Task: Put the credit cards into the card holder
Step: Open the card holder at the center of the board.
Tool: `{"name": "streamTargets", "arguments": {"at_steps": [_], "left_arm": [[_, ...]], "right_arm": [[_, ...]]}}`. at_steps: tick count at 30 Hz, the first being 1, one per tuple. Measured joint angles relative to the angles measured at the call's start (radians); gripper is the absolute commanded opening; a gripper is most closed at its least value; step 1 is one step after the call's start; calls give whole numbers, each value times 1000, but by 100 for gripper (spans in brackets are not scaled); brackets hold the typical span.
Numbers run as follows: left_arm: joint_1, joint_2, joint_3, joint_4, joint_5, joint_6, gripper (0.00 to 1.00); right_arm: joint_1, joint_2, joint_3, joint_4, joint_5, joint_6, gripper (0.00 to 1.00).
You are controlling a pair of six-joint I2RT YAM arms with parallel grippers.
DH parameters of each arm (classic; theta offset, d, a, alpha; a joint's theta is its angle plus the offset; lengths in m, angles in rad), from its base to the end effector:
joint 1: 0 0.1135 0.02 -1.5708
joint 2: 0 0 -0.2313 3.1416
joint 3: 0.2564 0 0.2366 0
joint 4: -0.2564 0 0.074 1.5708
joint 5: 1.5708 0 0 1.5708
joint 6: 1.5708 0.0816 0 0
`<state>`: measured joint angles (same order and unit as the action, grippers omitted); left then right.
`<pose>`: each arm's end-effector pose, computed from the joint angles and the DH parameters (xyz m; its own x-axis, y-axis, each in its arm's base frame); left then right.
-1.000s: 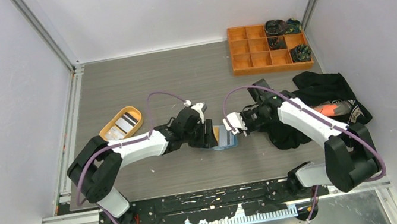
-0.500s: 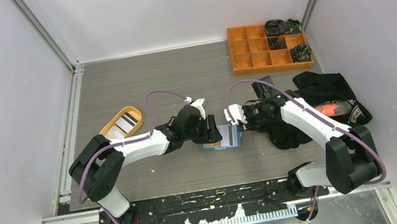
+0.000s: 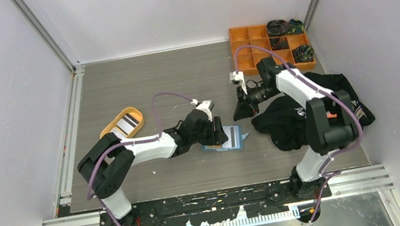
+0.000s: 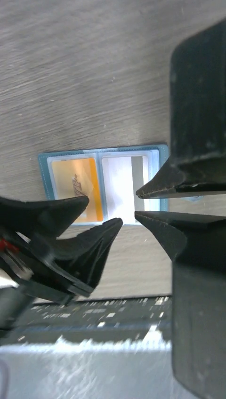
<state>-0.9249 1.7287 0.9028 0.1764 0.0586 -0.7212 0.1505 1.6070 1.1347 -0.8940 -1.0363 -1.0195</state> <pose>0.2246 -0.3059 0.1203 -0.8183 -0.0094 -0.5747 0.3794 0.7422 -0.5524 0.2692 0.1118 0.1808 -0.2948 -0.4836 -0.8241 -0.9552 0.1250 0.2684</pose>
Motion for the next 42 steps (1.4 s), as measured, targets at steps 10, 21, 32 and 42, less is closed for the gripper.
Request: {"name": "streamTargets", "arguments": {"at_steps": [10,21,32,42], "left_arm": [[-9,13,-10,18,-65,25,27],[-21,74,-1,44,-45,27,18],[-21,83,10,44,-63,31,15],[-15,83,-13,80,-69,14,14]], "right_arm": [[-36,104,-1,186,122,710,28],[-20,280,24,212,256,929,34],[3,307,44,204,276,959,35],[5,320,60,183,261,974,36]]}}
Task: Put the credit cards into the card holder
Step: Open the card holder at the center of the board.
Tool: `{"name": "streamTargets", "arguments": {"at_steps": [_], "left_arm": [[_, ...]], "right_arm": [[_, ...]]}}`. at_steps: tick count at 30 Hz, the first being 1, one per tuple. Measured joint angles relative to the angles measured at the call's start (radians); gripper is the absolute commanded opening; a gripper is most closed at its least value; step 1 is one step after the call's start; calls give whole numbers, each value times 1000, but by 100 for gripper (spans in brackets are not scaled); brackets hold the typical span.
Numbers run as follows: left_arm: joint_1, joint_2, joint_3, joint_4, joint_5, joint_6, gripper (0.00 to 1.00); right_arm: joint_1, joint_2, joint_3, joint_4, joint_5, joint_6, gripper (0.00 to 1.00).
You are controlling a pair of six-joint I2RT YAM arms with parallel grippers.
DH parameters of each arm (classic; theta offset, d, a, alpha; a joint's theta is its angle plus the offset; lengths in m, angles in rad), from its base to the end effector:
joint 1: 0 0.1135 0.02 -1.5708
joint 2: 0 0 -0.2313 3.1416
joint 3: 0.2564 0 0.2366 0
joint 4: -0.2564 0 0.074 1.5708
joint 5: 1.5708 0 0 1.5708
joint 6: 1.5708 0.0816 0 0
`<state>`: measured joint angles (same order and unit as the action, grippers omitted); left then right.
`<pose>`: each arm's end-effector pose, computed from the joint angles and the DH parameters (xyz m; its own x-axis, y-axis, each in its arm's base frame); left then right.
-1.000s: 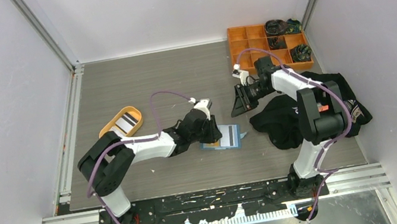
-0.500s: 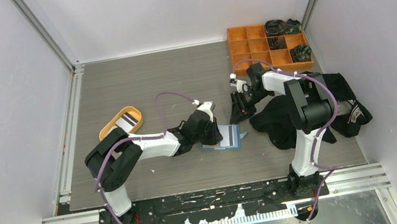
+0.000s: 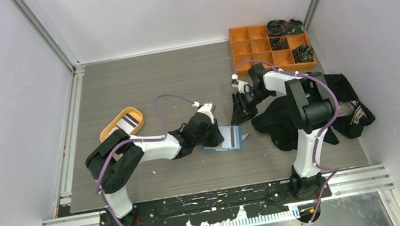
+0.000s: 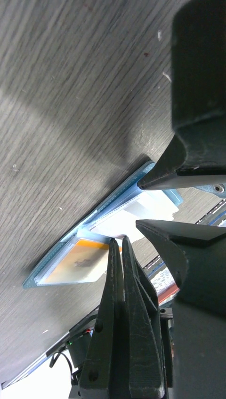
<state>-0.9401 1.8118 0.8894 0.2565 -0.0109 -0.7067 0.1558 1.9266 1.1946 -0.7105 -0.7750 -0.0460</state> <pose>0.2269 -0.3093 0.0958 -0.7981 -0.0079 -0.6024 0.3738 0.7777 -0.5055 0.3150 0.1073 0.0908 -0.9696 -0.1855 -0.1597 -0.2441 0.6841 0.6873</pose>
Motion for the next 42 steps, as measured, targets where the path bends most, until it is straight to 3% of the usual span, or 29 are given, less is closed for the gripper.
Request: {"name": "streamTargets", "arguments": {"at_steps": [11,17,31,42], "left_arm": [[3,0,-6,10,4,-2,15],[7,0,-21,45,22,-17,25],[53,-60,-135,199,162,-76,72],[60,-86,-156,204,172,-75,74]], "right_arm": [[21,29,8,-10,11,8,34],[24,32,10,-20,-35,24,32],[26,34,10,14,-245,128,31],[79,79,-5,102,-300,230,31]]}}
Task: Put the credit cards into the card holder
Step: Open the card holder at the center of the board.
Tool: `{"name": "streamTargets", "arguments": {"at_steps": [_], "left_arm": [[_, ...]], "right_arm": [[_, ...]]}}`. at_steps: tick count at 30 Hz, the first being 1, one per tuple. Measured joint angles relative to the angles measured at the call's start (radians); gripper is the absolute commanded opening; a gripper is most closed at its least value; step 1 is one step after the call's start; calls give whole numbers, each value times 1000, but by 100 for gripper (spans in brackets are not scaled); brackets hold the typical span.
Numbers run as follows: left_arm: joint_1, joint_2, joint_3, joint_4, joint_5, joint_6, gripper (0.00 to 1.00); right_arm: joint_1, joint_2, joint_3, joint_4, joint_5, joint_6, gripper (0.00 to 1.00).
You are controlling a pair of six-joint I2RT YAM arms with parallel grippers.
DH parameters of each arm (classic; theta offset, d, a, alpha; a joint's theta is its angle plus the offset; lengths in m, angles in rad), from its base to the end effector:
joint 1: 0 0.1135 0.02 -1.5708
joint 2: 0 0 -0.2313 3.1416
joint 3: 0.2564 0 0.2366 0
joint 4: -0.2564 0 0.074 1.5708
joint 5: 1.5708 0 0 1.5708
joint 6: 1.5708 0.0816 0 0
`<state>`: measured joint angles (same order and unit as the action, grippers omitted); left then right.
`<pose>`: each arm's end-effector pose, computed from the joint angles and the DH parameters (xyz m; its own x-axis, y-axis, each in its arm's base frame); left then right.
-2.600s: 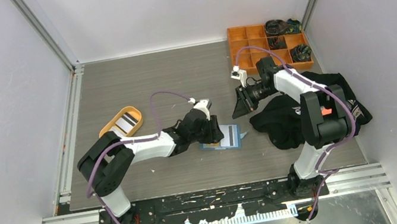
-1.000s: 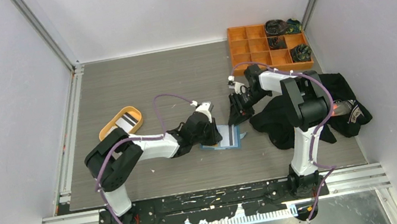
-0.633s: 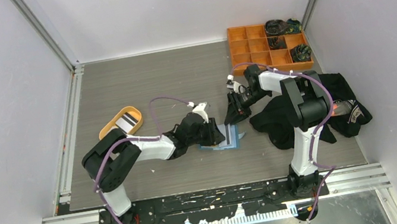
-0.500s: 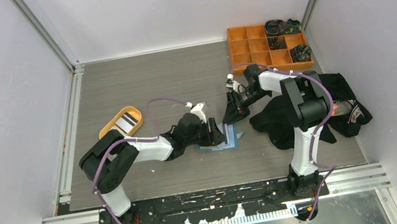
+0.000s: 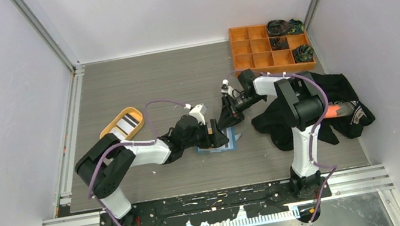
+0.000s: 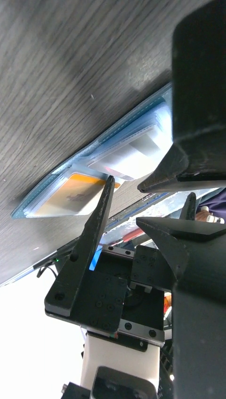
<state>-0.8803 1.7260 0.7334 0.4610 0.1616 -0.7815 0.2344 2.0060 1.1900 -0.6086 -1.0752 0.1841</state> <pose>0.2219 -0.2892 0.1048 -0.8273 -0.0900 -0.5544 0.3754 0.6456 -0.6650 0.3086 0.1475 0.0860 -0.9891 -0.1467 0.0161 -0.0550 0.4675 0.8823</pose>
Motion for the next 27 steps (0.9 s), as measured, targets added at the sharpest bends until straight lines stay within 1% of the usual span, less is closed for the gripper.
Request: {"name": "streamTargets", "arguments": {"at_steps": [4,7,11,17,27], "left_arm": [[1,-12,0,-27,-12,4,63],[3,-18,0,-56,-25,8,58],[5,-18,2,-77,-34,13,54],[5,-5,20,-93,-35,12,52],[6,10,34,-95,-33,11,52]], "right_arm": [[10,2,2,-19,37,-13,33],[2,-19,-4,-15,118,-19,33],[-16,-97,-29,-3,213,-12,33],[-25,-113,-32,6,278,6,33],[-21,-58,-40,9,281,30,32]]}}
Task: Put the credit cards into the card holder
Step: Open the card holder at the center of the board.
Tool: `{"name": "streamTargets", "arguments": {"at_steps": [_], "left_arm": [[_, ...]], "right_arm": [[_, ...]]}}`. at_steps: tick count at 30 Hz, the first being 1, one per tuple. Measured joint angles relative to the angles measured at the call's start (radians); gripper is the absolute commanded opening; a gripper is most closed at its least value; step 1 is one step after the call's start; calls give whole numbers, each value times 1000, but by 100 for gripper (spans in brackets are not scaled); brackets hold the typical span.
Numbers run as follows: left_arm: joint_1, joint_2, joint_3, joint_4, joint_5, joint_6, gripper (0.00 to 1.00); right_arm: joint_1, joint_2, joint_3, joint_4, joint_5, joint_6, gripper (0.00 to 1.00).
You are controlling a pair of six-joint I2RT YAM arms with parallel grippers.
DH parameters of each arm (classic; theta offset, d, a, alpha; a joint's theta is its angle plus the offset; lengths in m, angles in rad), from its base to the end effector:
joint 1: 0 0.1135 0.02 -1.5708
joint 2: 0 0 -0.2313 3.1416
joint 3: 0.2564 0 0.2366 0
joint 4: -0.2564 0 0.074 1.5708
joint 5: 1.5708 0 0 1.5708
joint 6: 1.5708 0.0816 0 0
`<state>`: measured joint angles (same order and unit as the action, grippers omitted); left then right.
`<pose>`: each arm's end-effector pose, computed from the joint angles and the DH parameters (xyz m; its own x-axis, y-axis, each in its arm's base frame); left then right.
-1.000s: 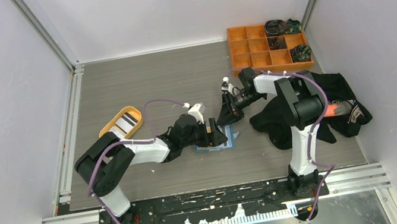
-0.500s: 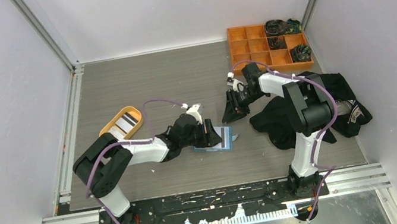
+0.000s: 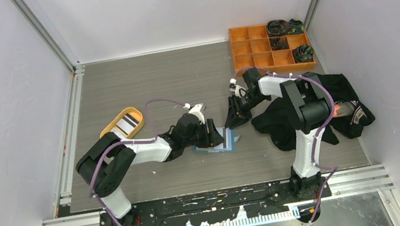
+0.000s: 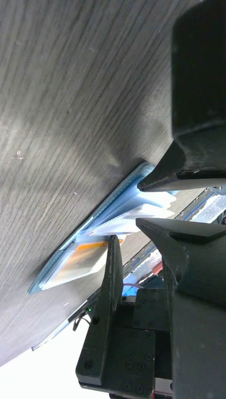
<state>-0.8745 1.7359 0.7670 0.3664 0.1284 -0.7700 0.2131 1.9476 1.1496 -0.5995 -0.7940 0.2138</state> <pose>0.2259 -0.2865 0.0992 -0.8377 -0.0743 -0.5410 0.3418 0.7012 -0.6257 0.3107 0.1268 0.0774 -0.9978 -0.0637 -0.0195 -0.0581 0.6883 0.7231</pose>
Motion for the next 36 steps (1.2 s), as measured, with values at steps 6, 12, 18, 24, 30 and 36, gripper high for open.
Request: {"name": "streamTargets", "arguments": {"at_steps": [6,12,18,24,30,36], "left_arm": [[5,6,3,2,7,0,52],[6,10,7,3,15,-4,54],[6,14,16,5,27,-5,63],[6,14,20,14,40,-4,70],[6,14,38,-16,39,6,69],[6,14,61,-74,18,22,49]], "right_arm": [[16,4,-2,9,-35,14,30],[27,7,-2,17,-66,27,29],[31,26,-6,37,-102,51,29],[42,39,-22,86,-151,102,29],[48,51,-46,160,-218,183,31],[75,51,-50,210,-247,224,31]]}}
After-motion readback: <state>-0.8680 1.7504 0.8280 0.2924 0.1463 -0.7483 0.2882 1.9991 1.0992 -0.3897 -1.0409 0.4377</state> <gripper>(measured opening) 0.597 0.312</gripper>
